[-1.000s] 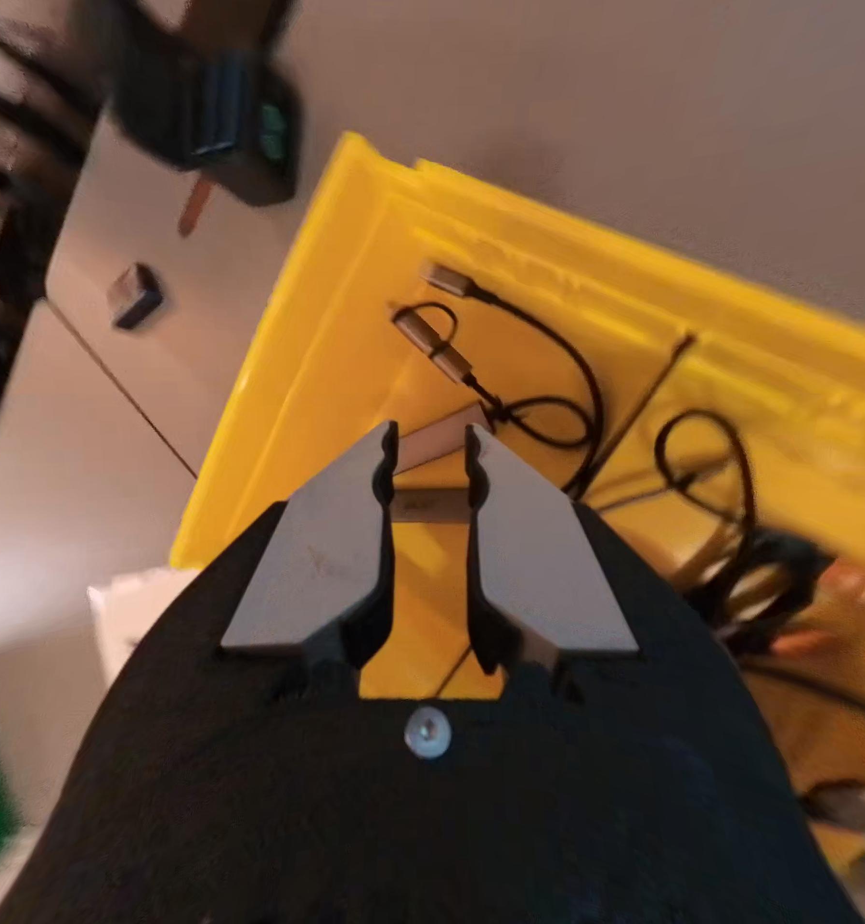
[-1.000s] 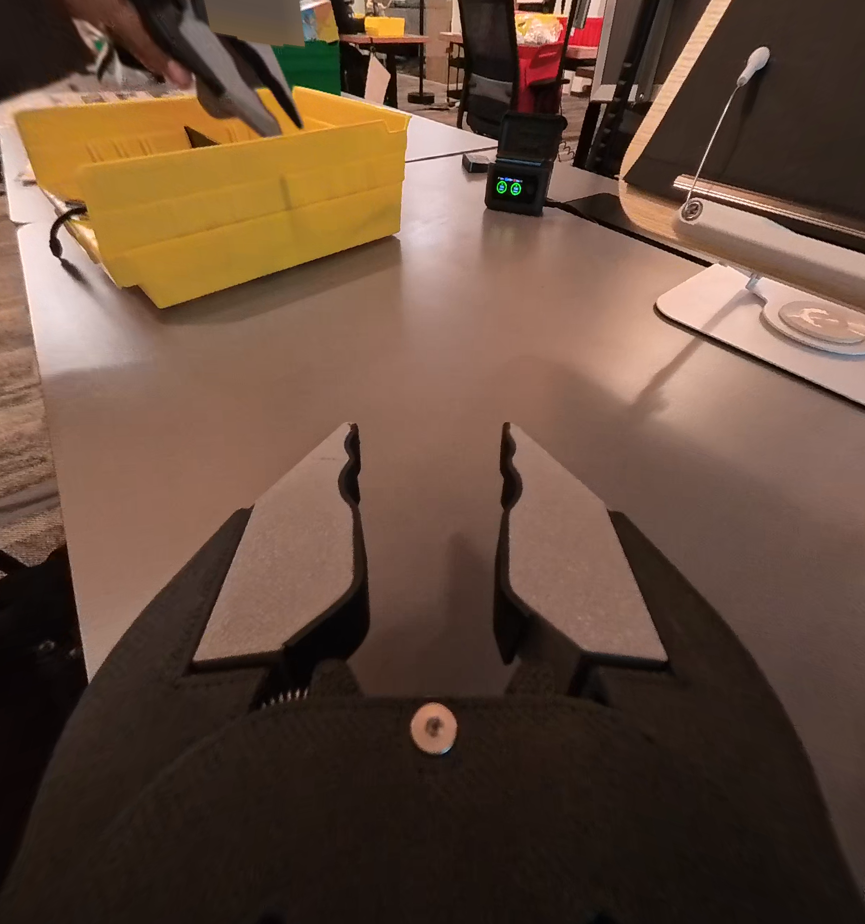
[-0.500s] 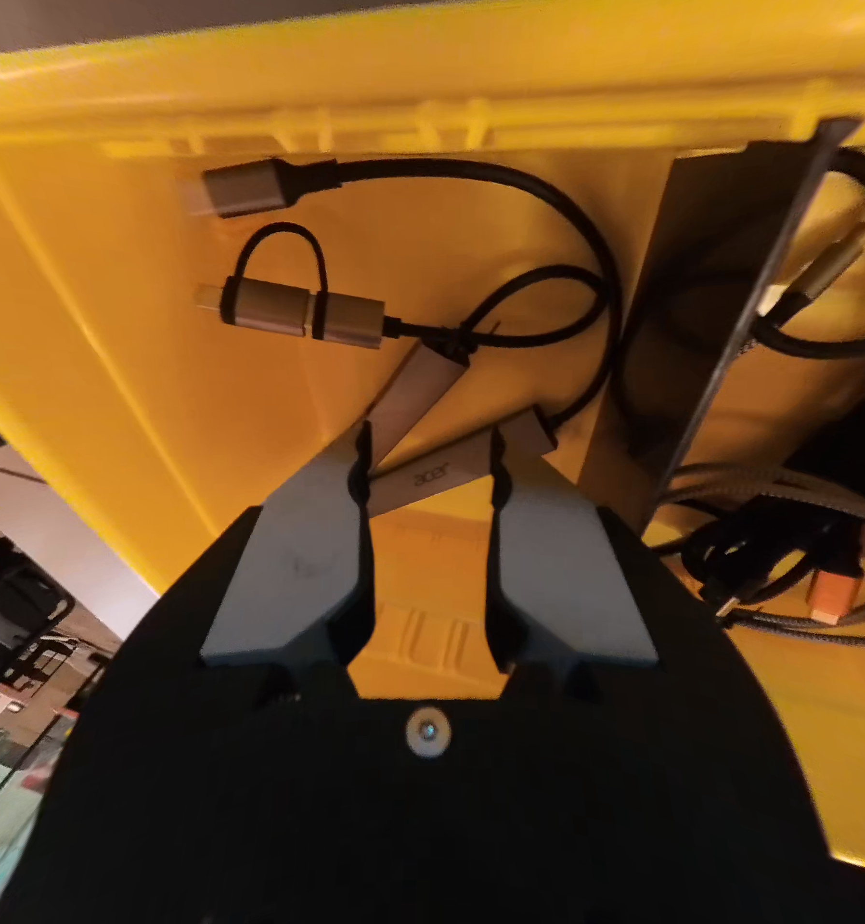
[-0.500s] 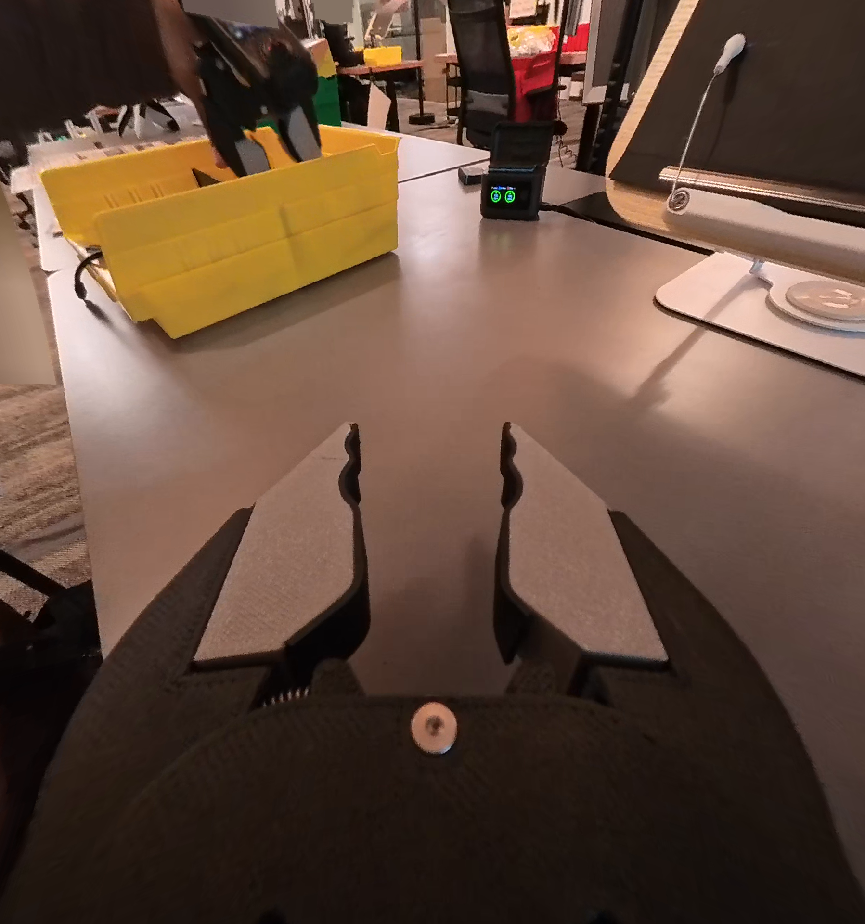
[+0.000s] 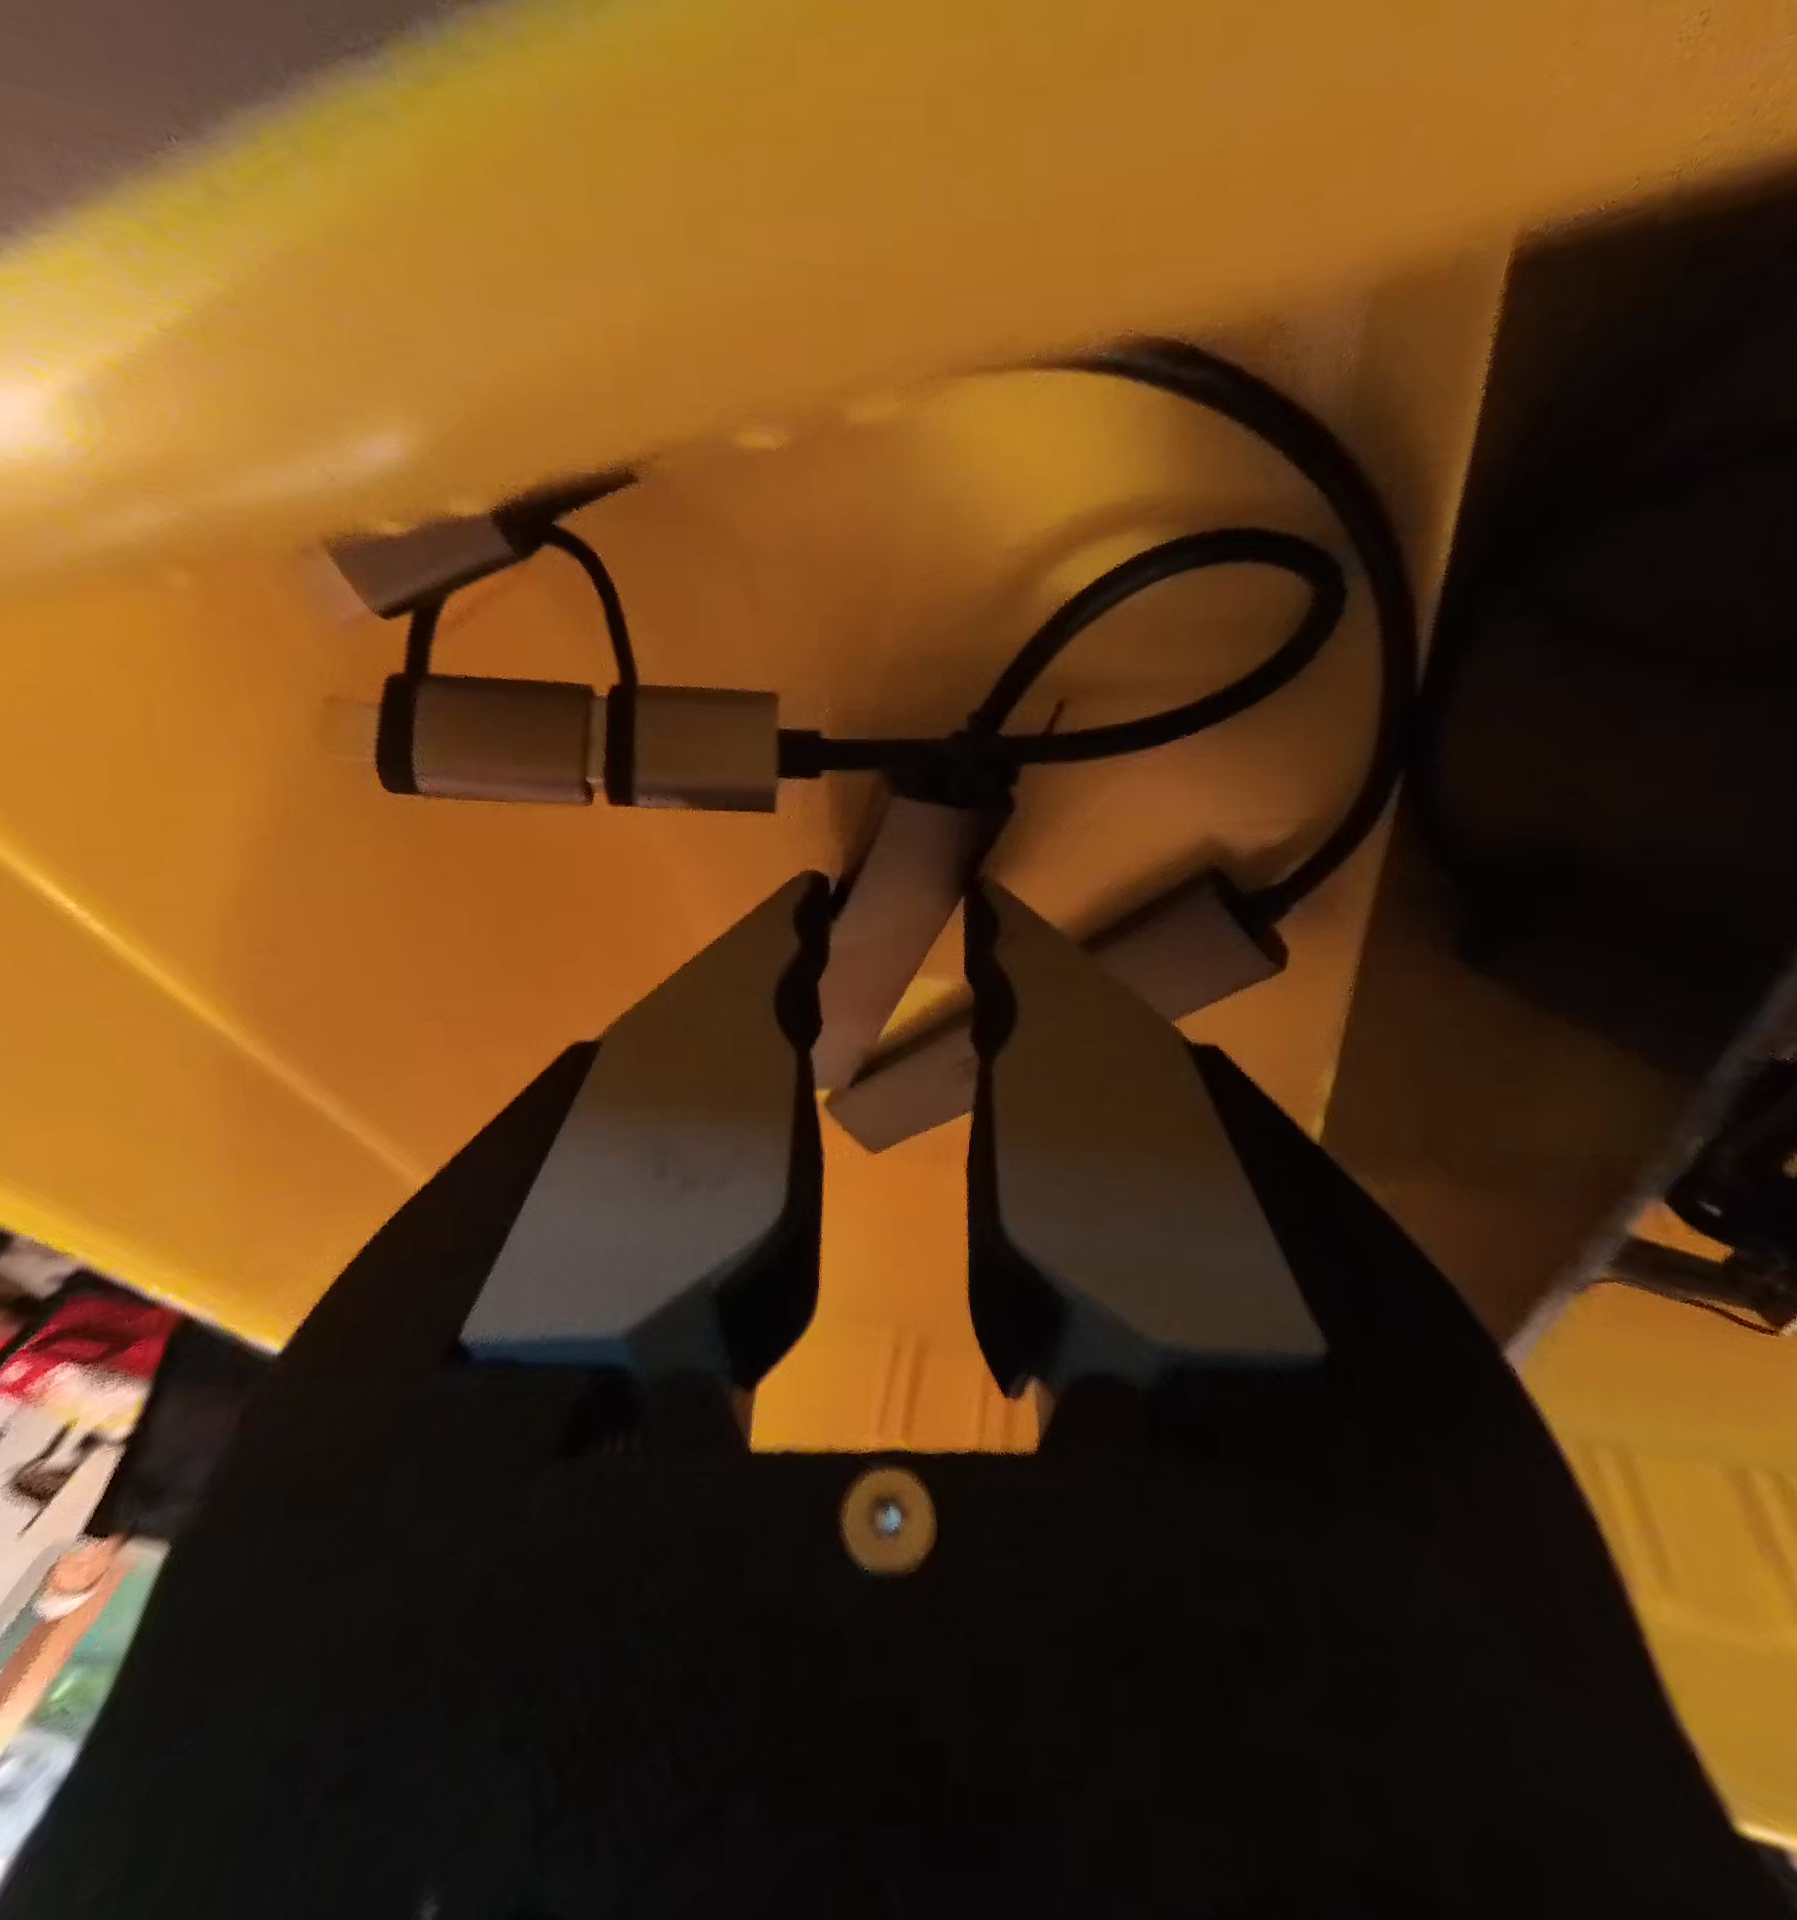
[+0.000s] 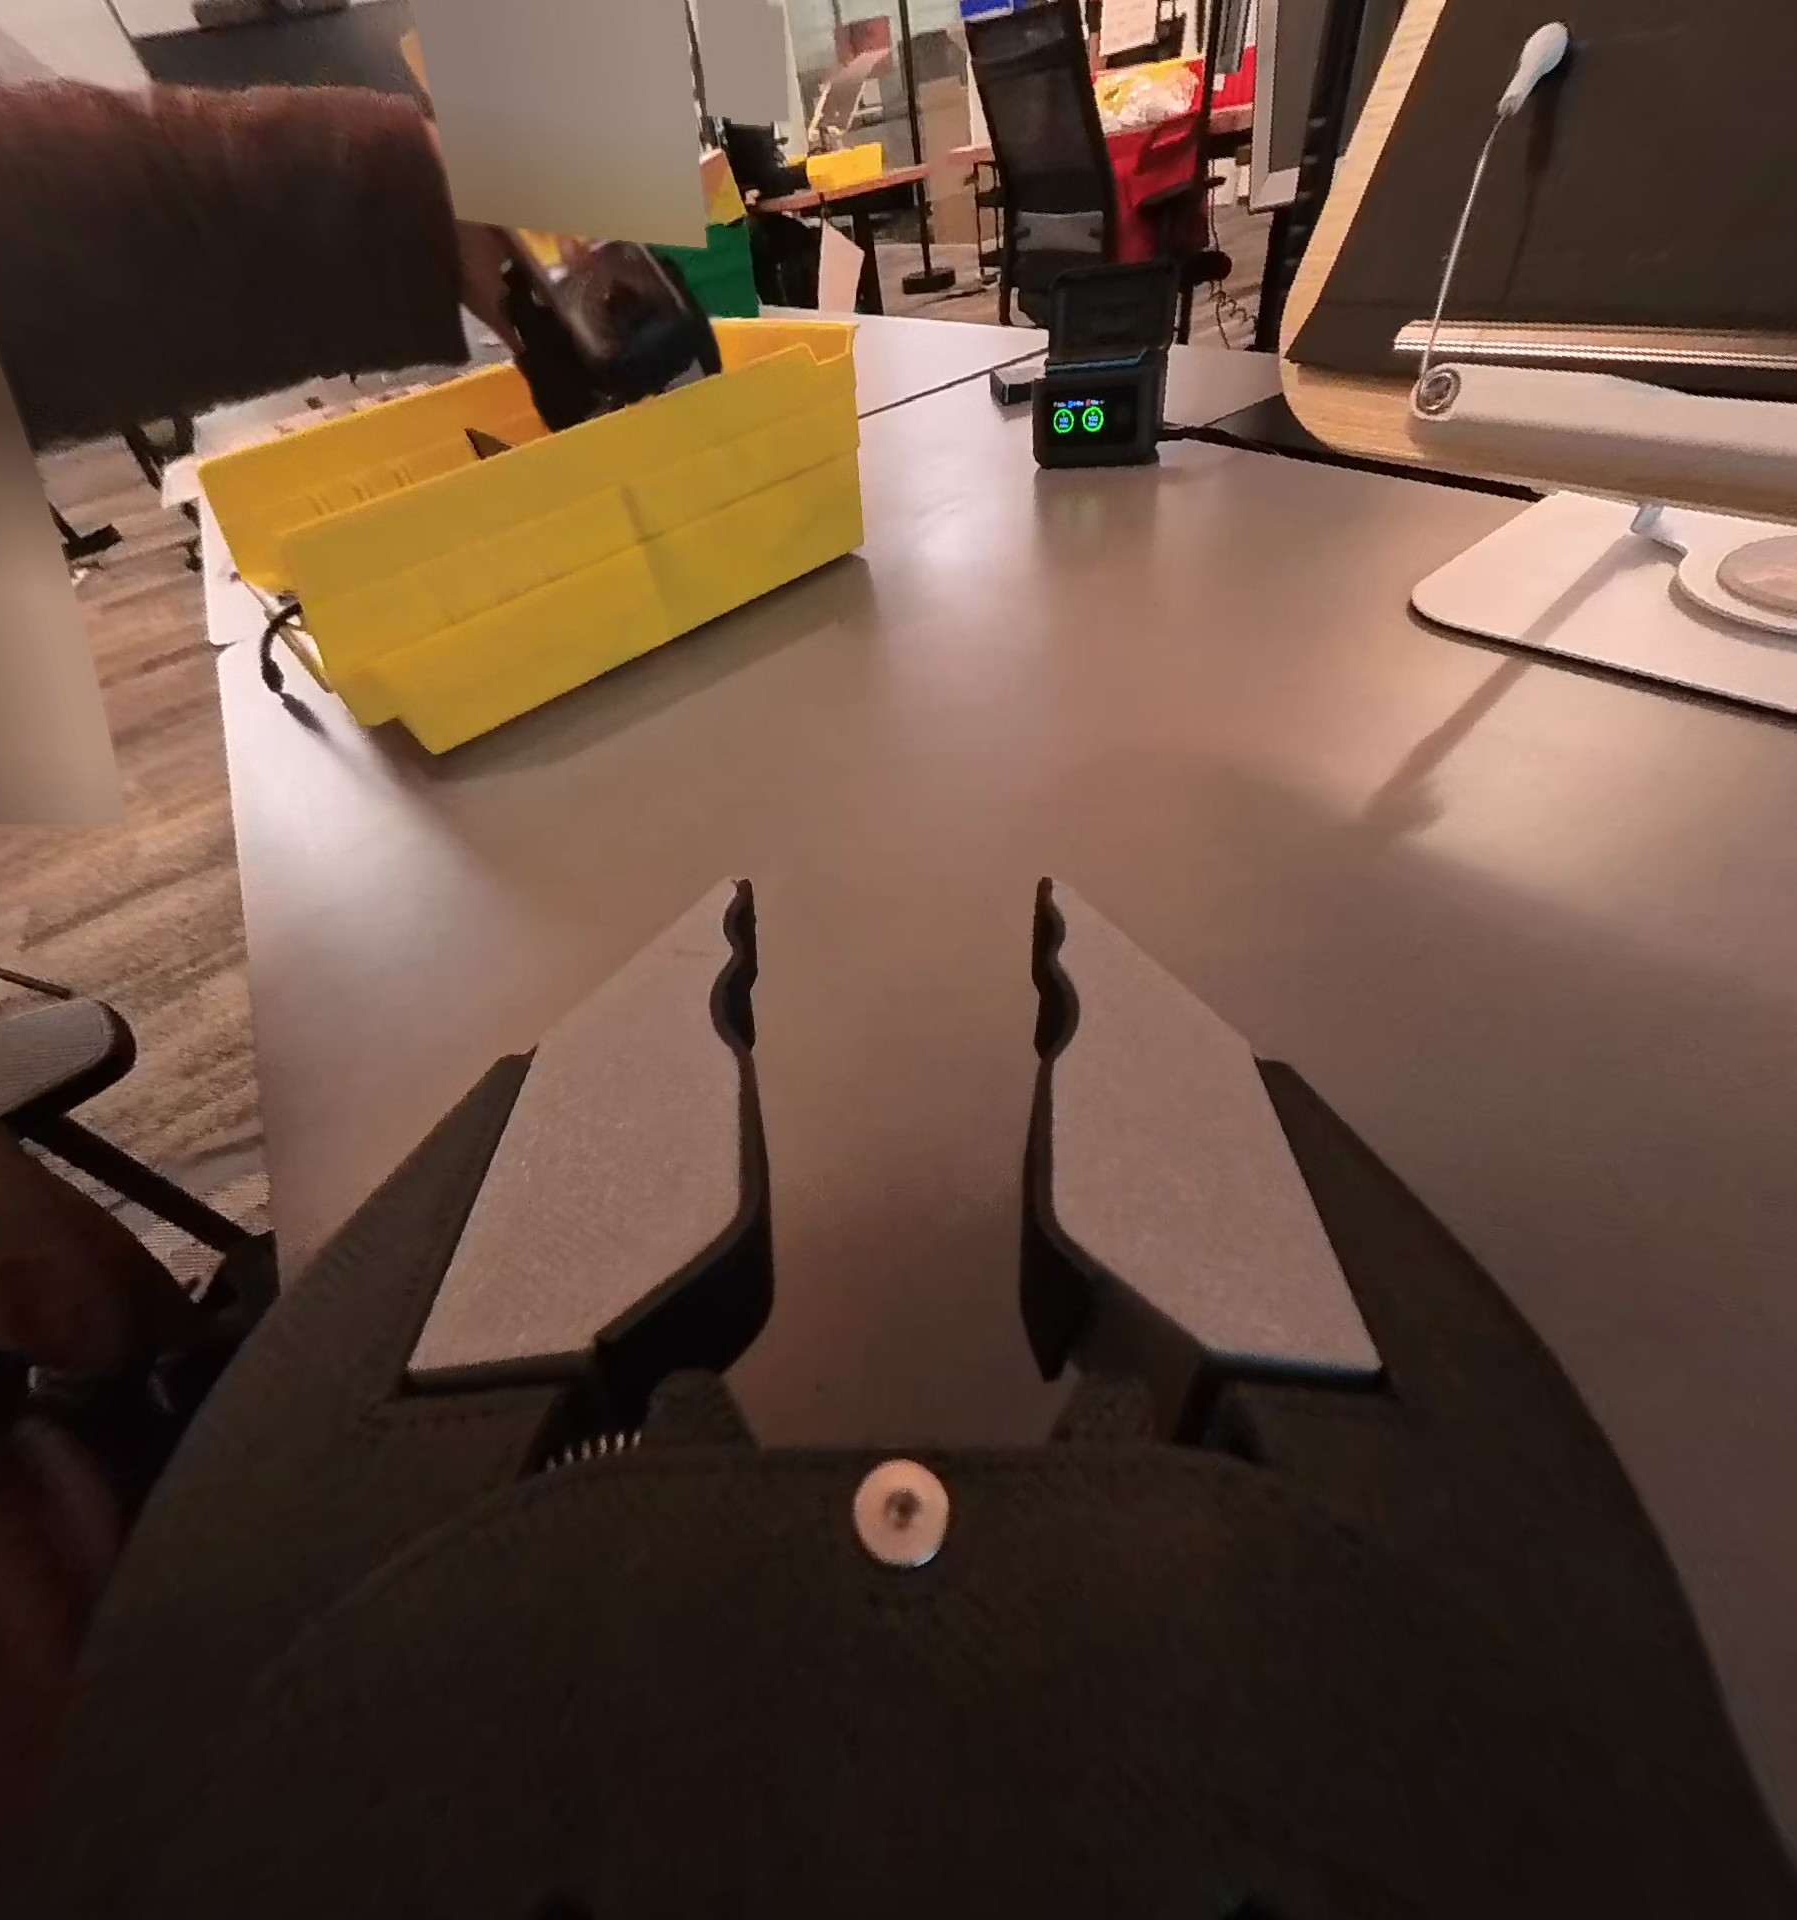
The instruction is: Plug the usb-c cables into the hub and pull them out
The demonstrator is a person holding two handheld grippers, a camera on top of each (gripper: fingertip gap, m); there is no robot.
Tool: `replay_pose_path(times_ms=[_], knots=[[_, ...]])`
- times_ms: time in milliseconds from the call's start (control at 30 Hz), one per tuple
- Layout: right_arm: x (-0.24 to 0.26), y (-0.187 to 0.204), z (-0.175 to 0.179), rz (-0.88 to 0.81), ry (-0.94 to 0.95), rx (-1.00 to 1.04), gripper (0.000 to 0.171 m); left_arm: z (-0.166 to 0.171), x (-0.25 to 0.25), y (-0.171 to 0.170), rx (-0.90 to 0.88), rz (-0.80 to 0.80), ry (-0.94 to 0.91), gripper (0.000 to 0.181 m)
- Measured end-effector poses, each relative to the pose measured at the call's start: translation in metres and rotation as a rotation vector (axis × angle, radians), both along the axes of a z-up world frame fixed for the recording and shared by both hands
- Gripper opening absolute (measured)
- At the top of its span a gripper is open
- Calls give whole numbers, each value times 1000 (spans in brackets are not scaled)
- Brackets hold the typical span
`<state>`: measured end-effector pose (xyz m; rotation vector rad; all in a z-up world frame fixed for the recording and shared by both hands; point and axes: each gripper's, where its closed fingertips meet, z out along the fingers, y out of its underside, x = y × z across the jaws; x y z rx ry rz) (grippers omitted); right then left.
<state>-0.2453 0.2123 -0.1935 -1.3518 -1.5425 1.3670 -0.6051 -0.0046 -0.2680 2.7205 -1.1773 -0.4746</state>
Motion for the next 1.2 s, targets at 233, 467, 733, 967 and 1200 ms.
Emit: replay_pose_path(times_ms=[233,467,733,967,1200], knots=[[6,-10,8,51,51,-31,51,65,6,-4,346,1,258,21],[8,-23,6,76,56,51,52,169,17,-14,682,51,549,21],[10,-25,8,36,94,149,54,203,154,45,1020,108,341,21],[17,-19,9,-34,112,243,54,67,324,119,674,253,-358,20],[22,-26,5,-18,109,298,55,19,357,140,576,285,-483,20]])
